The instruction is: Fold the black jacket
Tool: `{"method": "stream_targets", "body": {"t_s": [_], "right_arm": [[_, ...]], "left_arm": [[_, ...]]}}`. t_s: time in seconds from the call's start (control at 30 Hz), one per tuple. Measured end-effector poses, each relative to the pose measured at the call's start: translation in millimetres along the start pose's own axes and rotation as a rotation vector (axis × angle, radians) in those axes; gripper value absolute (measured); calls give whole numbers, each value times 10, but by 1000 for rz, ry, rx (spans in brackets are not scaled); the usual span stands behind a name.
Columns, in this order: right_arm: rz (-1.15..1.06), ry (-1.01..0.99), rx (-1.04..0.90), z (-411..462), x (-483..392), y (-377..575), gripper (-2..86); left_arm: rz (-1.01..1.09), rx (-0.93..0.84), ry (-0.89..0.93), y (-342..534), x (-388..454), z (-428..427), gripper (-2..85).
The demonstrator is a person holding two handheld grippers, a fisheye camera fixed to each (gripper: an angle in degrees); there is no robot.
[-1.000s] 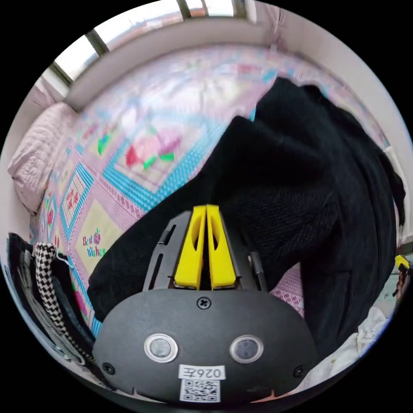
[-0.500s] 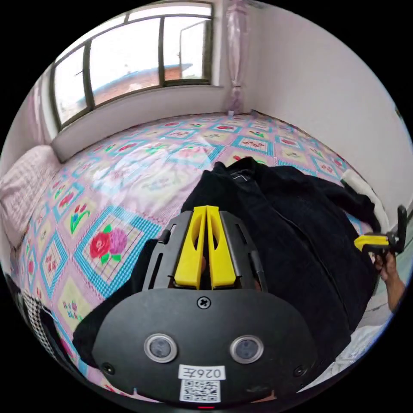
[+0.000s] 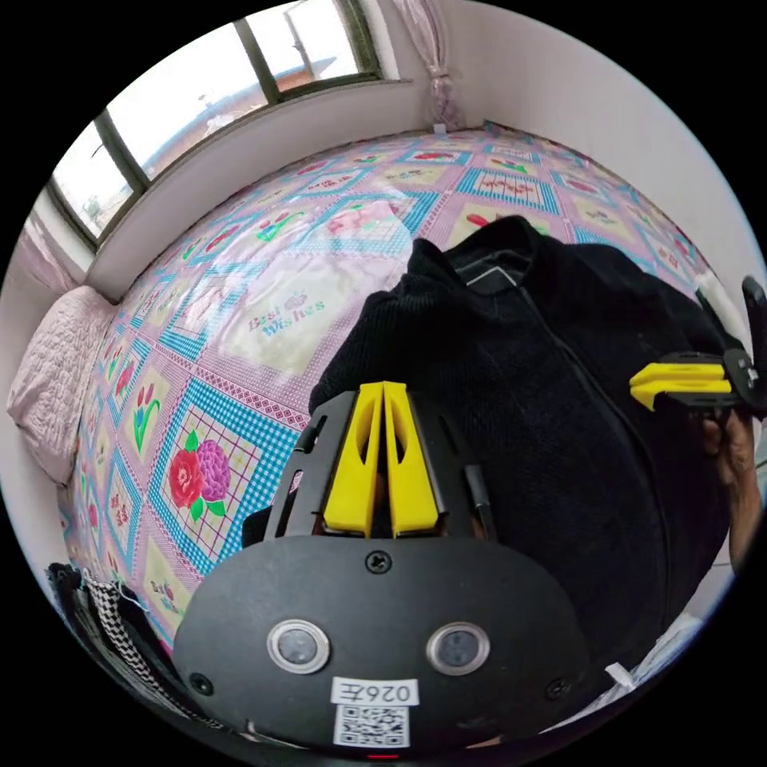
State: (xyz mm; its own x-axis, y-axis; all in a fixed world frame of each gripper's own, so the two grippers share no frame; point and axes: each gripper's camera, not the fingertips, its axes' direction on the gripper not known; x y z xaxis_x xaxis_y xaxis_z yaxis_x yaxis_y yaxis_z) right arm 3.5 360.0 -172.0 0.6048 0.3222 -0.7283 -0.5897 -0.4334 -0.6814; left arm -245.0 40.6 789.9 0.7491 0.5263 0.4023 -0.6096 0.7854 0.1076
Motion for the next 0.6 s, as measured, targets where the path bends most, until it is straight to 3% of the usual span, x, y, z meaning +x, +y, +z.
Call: {"method": "stream_targets", "body": {"t_s": [0.17,0.33,0.47,0.6], "right_arm": [[22,1,-9,-198,-156,486,32],[-35,168,-67,-202,-681,1144,62],[-106,343,-59,-205,-1105,1455,81],[-126,396,-109,-172,-1254,1389,109]], "left_arm": [[8,139,265,-148,-50,-341,-10],[119,91,496,-178,145,-434,-10],[171,44,489,-71,287,-398,-8],[130,-62,507,-92,206,-308,-8]]}}
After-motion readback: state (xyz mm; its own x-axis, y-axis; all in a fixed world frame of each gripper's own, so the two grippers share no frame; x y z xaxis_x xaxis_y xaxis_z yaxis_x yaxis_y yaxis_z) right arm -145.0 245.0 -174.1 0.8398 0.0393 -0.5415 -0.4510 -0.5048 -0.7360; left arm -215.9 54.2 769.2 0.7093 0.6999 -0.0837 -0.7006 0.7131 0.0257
